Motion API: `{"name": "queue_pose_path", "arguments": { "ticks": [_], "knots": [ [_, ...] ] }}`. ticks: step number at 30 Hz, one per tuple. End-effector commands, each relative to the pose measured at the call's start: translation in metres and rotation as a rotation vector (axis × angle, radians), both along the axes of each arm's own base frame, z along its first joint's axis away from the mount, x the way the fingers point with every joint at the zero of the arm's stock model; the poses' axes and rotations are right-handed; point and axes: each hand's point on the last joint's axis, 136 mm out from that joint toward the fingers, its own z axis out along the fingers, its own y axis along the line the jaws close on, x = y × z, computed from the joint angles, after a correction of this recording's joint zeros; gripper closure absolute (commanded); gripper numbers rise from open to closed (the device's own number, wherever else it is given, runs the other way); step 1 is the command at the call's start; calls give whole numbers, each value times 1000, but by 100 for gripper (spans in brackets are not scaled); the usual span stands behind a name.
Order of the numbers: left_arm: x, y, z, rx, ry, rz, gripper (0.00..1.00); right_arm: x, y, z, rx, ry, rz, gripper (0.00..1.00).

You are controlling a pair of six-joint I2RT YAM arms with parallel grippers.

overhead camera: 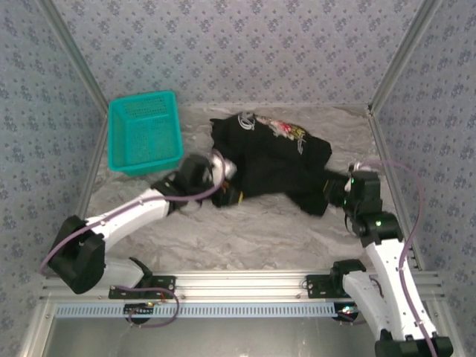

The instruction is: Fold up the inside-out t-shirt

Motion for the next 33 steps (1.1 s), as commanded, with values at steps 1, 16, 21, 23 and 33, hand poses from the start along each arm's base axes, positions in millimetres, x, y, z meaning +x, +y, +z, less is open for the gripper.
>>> {"name": "queue_pose_path", "arguments": {
  "ticks": [1, 16, 21, 23, 33],
  "knots": [
    [-25, -1, -5, 1, 50, -45, 52, -9, -8, -7, -13, 9, -55, 50],
    [158, 82, 2, 344, -66, 578, 36, 111, 209, -37, 55, 2, 545, 38],
    [152, 72, -26, 356, 28, 535, 33, 125, 256, -61, -10, 12, 621, 30],
    [152, 72, -39, 360, 55, 549, 33, 140, 262, -68, -64, 17, 625, 29],
    [171, 48, -79, 265, 151, 619, 36, 183, 281, -122, -108, 96, 661, 31]
  ]
}}
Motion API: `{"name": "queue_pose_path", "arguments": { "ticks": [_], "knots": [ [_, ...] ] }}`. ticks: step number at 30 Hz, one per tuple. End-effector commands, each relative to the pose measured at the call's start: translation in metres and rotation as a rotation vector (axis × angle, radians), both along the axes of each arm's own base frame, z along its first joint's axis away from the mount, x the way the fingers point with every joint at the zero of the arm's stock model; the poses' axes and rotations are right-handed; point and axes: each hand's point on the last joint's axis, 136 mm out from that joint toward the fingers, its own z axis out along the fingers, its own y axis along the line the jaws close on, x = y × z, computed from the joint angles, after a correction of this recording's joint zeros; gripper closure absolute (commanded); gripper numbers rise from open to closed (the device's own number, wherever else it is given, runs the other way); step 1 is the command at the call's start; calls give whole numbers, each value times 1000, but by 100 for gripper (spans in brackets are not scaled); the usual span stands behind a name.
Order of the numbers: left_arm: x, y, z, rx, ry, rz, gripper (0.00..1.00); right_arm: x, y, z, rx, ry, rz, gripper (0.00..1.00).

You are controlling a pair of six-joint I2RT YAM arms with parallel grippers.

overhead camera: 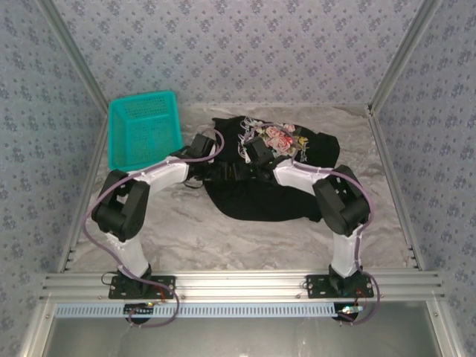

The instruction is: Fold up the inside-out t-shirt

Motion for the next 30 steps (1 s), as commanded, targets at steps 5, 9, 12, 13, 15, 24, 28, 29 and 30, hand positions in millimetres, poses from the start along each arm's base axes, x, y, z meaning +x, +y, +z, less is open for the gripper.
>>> {"name": "queue_pose_path", "arguments": {
  "ticks": [5, 9, 12, 13, 15, 24, 28, 29, 30],
  "knots": [
    [10, -13, -14, -59, 3, 42, 62, 18, 6, -18, -1, 36, 27, 49],
    [5, -14, 1, -104, -45, 3, 89, 20, -7, 4, 79, 47, 24, 86],
    [-4, -7, 27, -149, -120, -16, 100, 10, -18, 49, 228, 41, 63, 100],
    [-9, -5, 37, -170, -152, -31, 100, 3, -21, 69, 313, 44, 92, 100],
    [-19, -1, 52, -196, -200, -47, 100, -13, -28, 97, 469, 63, 146, 100],
    [-45, 40, 66, -95, -279, 11, 100, -82, -37, 186, 778, 202, 390, 100],
    [-52, 39, 77, -59, -317, -50, 76, -98, -33, 187, 754, 229, 397, 100],
    [-55, 35, 82, -52, -339, -82, 67, -99, -32, 185, 754, 241, 395, 100],
    [-59, 30, 87, -49, -369, -117, 60, -102, -30, 184, 752, 251, 397, 100]
  ]
}}
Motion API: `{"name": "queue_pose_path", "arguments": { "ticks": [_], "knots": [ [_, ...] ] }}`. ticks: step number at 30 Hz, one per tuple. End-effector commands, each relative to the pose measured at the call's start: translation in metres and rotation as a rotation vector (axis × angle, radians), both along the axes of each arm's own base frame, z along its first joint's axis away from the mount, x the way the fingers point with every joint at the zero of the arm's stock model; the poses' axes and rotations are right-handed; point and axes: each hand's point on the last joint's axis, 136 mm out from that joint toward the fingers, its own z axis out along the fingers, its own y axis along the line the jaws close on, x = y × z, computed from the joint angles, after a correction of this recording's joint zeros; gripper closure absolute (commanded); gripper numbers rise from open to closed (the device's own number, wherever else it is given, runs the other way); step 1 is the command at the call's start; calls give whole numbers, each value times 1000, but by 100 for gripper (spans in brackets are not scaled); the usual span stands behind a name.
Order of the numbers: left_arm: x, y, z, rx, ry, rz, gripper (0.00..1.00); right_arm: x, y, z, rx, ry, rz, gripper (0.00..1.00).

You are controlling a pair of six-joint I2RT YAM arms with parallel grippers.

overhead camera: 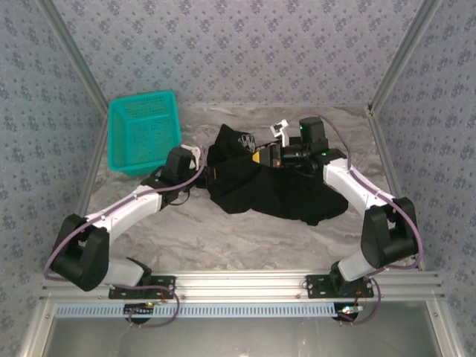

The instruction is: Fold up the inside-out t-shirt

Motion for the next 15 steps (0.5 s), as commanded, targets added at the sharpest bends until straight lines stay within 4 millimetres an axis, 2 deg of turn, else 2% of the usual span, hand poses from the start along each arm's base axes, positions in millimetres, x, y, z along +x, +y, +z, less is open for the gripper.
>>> {"name": "queue_pose_path", "arguments": {
  "ticks": [1, 5, 11, 12, 15],
  "knots": [
    [-16, -5, 14, 86, -98, -88, 54, -23, 6, 13, 30, 38, 75, 100],
    [-32, -32, 33, 150, -247, -250, 41, -31, 7, 12, 7, 38, 108, 100],
    [-37, -62, 37, 238, -341, -459, 30, -43, 3, 9, -28, 35, 159, 100],
    [-40, -68, 36, 236, -343, -503, 29, -40, 3, 17, -26, 14, 158, 100],
    [-51, -91, 34, 191, -320, -631, 27, -38, 1, 19, -30, 10, 156, 100]
  ]
}}
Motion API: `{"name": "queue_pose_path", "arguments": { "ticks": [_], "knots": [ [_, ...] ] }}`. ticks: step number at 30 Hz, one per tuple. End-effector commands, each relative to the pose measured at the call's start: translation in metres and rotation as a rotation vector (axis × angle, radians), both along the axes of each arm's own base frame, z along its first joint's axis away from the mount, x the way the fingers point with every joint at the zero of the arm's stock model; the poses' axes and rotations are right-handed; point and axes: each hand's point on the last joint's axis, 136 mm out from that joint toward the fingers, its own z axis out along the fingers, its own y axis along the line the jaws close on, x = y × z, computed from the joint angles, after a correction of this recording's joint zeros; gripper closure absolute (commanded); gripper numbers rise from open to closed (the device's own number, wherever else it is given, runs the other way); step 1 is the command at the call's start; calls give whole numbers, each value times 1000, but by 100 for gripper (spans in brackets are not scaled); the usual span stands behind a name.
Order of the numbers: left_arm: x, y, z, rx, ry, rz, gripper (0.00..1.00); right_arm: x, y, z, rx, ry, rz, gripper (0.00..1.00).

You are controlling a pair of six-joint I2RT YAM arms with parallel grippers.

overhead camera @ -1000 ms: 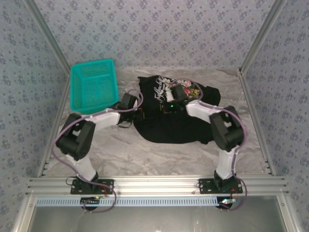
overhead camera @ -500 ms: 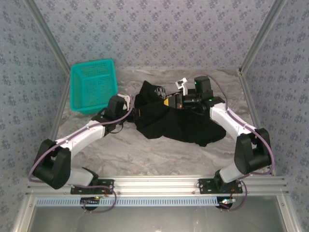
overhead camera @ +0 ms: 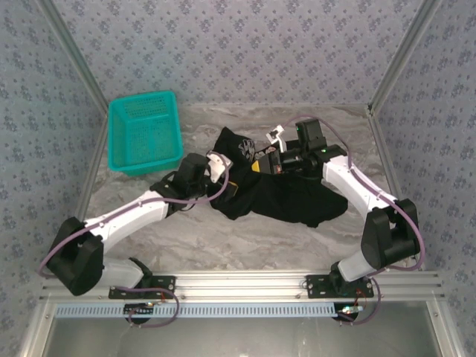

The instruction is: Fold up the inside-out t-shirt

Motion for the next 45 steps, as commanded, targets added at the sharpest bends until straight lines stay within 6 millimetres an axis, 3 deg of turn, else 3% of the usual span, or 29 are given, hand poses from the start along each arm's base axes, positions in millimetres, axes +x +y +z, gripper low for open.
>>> {"name": "queue_pose_path", "arguments": {
  "ticks": [1, 9, 10, 13, 15, 17, 19, 21, 24, 28, 30, 34, 40, 42, 45],
  "knots": [
    [-12, -33, 13, -18, -19, -205, 27, -8, -1, 21, 27, -41, 46, 100],
    [-1, -59, 6, -47, 67, -237, 31, -8, -2, 15, 8, -39, 40, 100],
    [-2, -62, 7, -57, 79, -246, 37, -9, -3, 14, 4, -34, 41, 100],
    [1, -61, 5, -67, 123, -220, 68, -6, -12, 11, -30, -43, 13, 100],
    [2, -56, 11, -104, 194, -186, 95, 14, -35, -3, -157, -36, -139, 91],
    [4, -48, 23, -170, 318, -75, 100, 39, -86, -27, -489, -35, -424, 76],
    [0, -45, 35, -243, 420, 11, 100, 33, -100, -19, -648, -142, -542, 60],
    [-2, -46, 44, -314, 514, 78, 100, 12, -78, -5, -606, -253, -548, 49],
    [-10, -50, 49, -354, 632, 106, 100, -24, -47, -3, -494, -293, -492, 39],
    [-13, -46, 54, -343, 665, 138, 100, -60, -20, -32, -416, -254, -460, 36],
    [-16, -46, 57, -336, 667, 135, 100, -66, -17, -51, -443, -259, -497, 35],
    [-20, -48, 64, -336, 654, 122, 100, -49, -9, -67, -497, -319, -571, 27],
    [-23, -44, 62, -321, 638, 125, 100, -13, -3, -79, -529, -349, -646, 25],
    [-24, -44, 62, -325, 636, 118, 100, -4, -3, -86, -543, -346, -655, 27],
    [-24, -44, 65, -333, 626, 114, 100, 10, -8, -101, -579, -316, -669, 39]
  ]
}}
